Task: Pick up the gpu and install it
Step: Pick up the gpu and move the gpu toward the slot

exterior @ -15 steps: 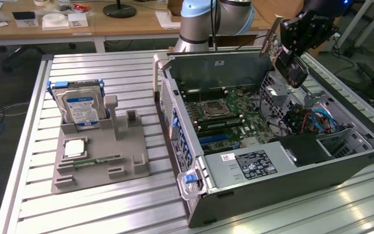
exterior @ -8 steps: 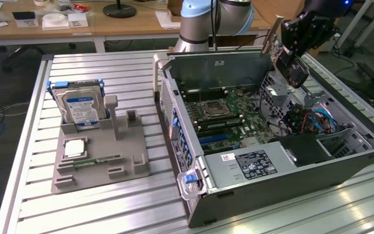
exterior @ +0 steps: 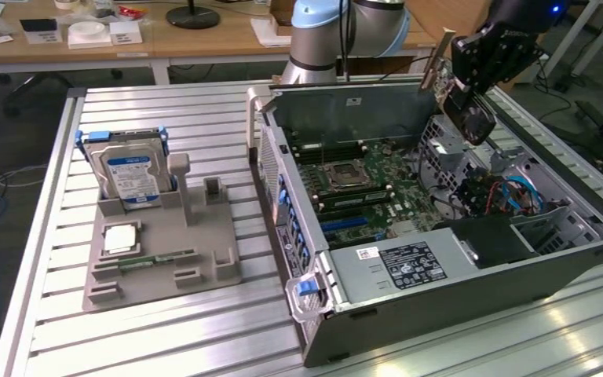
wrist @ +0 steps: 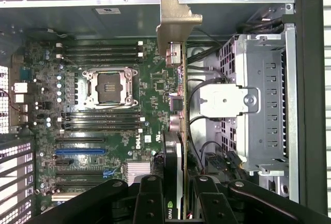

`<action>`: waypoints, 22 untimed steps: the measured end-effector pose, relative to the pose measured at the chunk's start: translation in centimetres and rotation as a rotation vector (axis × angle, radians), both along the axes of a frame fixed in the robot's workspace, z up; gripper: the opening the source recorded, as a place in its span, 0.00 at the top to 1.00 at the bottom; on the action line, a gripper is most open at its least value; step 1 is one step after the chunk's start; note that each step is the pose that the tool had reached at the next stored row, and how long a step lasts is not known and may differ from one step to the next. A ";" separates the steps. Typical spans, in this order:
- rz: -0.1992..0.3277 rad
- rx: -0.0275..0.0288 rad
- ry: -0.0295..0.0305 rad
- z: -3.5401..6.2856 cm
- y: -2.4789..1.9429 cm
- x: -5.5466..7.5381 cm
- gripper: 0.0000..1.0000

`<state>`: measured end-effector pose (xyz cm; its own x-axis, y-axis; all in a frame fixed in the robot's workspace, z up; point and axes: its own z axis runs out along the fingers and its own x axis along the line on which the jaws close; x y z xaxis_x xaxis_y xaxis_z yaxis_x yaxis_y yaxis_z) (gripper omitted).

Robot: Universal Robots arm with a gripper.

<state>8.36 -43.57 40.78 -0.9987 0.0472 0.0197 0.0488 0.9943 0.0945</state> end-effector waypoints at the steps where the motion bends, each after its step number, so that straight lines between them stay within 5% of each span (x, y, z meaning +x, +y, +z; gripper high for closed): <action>1: 0.000 0.0000 0.0001 0.00 0.00 0.0 0.73; 22: 0.000 0.0000 -0.0004 -0.51 0.00 0.2 0.73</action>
